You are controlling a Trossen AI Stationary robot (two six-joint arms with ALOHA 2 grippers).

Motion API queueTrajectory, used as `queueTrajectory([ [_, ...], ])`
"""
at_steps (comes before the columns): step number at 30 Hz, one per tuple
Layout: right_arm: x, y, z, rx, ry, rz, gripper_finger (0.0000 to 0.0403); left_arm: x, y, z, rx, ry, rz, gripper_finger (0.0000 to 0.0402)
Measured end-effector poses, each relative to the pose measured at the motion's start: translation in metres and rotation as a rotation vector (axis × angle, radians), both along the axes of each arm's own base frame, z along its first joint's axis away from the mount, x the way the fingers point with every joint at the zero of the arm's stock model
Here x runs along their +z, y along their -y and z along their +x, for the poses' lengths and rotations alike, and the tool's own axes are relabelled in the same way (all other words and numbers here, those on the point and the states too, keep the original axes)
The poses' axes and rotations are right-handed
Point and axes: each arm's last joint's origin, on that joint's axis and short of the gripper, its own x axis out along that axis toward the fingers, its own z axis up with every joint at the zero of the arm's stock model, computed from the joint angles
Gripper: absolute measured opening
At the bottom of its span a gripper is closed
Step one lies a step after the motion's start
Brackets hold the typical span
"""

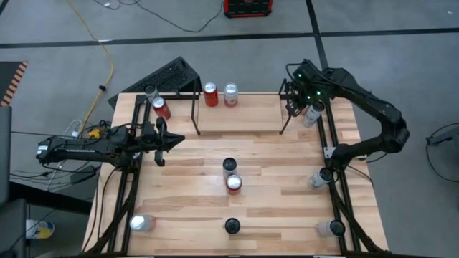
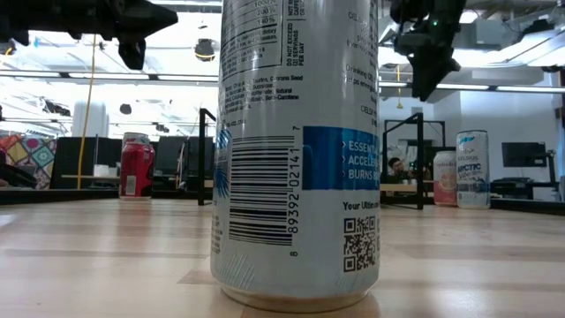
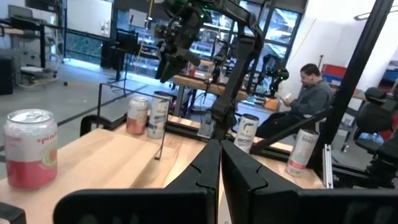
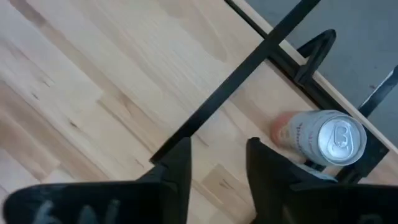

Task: Place canned beverage on shelf
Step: Put the top right white blue soda can on the shelf

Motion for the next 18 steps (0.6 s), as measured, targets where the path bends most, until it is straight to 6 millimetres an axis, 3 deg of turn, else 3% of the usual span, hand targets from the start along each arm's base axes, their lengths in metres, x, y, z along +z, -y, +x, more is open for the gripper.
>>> queueTrajectory([
  [12,-0.015,0.043,-0.042,-0.305,-0.163,0.043,0.0276,0.000,-0.001,0.000,0.049,0.002,-0.002,0.0000],
  [18,-0.020,0.051,-0.038,-0.338,-0.202,0.057,0.0306,0.000,-0.001,0.000,0.049,0.002,-0.002,0.0000],
])
